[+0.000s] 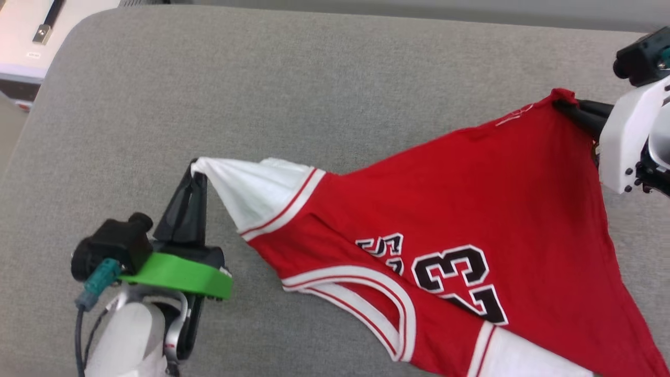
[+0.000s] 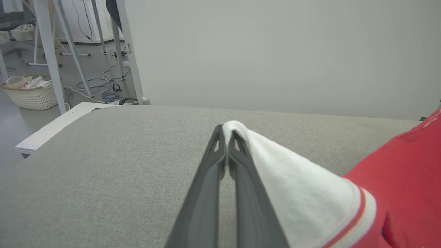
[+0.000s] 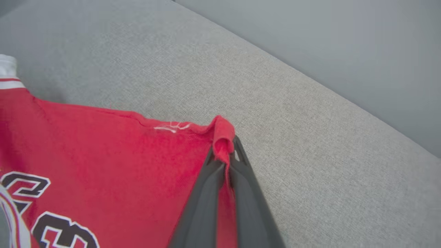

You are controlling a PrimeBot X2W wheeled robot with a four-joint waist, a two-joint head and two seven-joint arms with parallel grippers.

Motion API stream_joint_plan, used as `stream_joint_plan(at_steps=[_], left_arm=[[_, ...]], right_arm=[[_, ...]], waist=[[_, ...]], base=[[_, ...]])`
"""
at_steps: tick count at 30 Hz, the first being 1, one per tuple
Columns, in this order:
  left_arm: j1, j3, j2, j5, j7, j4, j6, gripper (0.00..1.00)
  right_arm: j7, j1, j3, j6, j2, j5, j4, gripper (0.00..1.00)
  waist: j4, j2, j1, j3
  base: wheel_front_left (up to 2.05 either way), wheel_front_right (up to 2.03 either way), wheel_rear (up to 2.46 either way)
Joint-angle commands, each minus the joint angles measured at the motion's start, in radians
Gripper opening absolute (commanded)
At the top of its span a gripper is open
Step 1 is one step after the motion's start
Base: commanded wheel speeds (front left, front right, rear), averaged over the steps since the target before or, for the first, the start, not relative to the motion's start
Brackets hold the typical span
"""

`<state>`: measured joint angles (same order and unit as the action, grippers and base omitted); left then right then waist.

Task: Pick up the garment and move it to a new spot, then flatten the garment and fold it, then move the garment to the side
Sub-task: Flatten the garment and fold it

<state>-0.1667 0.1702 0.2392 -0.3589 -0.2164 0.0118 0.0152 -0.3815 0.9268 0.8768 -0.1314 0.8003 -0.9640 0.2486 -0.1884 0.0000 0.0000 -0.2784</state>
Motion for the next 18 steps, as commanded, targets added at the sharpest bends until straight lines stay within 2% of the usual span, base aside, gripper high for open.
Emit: stream_joint_plan(at_steps=[1,9,18], left_arm=[[-0.049,-0.007,0.020,0.008,0.014,0.025,0.009,0.00],[-0.322,-0.001,0.063,0.014,0.105,0.106,0.044,0.00],[-0.777,0.047,0.094,-0.015,0.203,0.013,0.098,0.00]], right_arm=[[0.026,-0.011,-0.020,0.001,0.007,-0.009,-0.012,0.00],[0.113,0.011,-0.166,0.001,0.013,-0.017,-0.073,0.00],[0.112,0.155,-0.336,0.001,-0.032,0.059,-0.077,0.00]], waist=[[0.063,0.0000,0.0000,0.075],[0.101,0.0000,0.0000,0.087],[0.137,0.0000,0.0000,-0.035]], base=[[0.00,0.00,0.00],[0.00,0.00,0.00],[0.00,0.00,0.00]])
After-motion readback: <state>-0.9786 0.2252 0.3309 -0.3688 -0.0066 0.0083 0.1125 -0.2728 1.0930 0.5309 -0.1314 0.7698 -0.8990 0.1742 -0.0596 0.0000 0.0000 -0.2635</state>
